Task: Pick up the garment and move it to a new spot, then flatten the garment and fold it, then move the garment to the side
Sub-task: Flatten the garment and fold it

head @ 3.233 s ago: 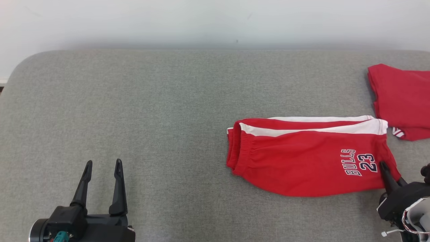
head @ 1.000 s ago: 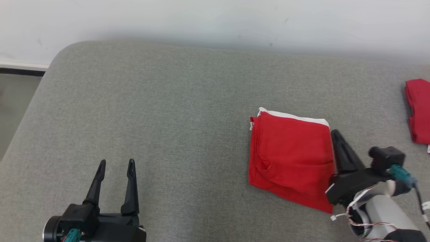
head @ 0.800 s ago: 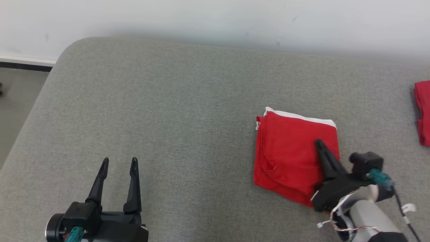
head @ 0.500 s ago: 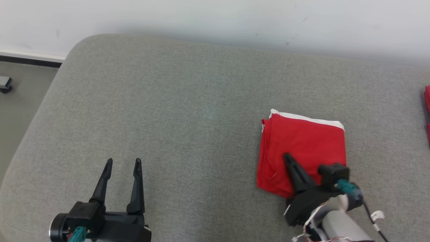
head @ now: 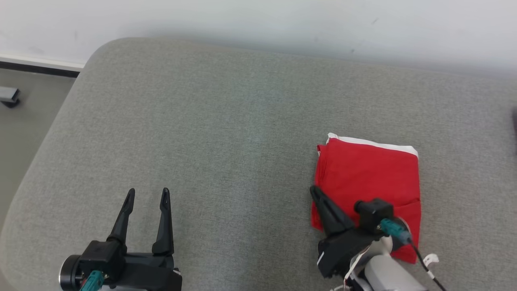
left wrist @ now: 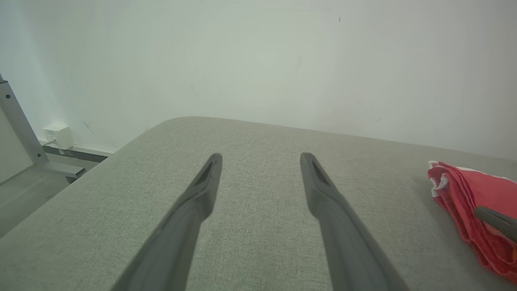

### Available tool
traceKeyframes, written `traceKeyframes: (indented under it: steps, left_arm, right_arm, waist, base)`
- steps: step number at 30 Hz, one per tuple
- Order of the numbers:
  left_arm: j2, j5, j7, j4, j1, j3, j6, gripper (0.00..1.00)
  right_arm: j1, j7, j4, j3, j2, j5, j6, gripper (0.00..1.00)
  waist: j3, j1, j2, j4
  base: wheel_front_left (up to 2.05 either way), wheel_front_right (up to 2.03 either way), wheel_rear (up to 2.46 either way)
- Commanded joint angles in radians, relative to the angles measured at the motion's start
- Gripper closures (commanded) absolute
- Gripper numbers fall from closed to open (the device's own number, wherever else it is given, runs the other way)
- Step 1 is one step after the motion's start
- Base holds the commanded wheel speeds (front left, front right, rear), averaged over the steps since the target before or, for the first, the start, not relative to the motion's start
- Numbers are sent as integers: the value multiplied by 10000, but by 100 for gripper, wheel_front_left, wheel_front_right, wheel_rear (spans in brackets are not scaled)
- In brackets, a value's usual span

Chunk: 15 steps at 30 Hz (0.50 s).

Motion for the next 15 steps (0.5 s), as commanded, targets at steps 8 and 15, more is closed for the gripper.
traceKeyframes:
  steps: [8, 15]
  left_arm:
    - [-10, 161, -28, -73, 90, 189, -58, 0]
    - [-10, 291, -28, -74, 113, 345, -104, 0]
  right_arm:
    - [73, 0, -1400, -1015, -614, -216, -28, 100]
    - [544, 2, -2227, -1900, -960, -428, -29, 100]
  waist:
    - [-187, 1, -1, -805]
    - [-318, 1, -1, -1529]
  base:
    - [0, 0, 0]
    - [0, 0, 0]
